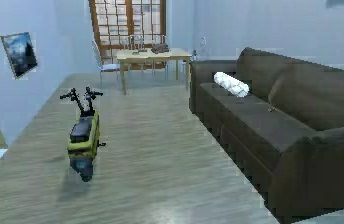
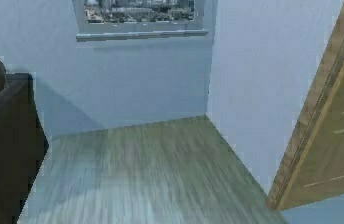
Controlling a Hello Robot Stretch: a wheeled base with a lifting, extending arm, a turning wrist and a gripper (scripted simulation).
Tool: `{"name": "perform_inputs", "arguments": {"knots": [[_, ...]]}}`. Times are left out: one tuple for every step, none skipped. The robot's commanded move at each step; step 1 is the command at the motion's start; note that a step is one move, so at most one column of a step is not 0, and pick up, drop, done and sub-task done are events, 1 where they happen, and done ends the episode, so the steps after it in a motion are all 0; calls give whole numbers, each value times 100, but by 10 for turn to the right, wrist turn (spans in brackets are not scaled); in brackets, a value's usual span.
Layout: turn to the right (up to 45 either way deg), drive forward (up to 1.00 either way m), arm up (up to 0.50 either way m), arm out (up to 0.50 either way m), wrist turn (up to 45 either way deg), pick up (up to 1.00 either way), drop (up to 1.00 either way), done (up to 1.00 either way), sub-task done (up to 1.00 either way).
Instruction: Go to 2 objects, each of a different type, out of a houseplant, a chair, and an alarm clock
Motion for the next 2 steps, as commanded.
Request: {"name": "perform_inputs", "arguments": {"knots": [[0, 100, 0, 0, 0, 0, 0, 0, 0], [-30, 0, 0, 0, 0, 0, 0, 0, 0]]}}
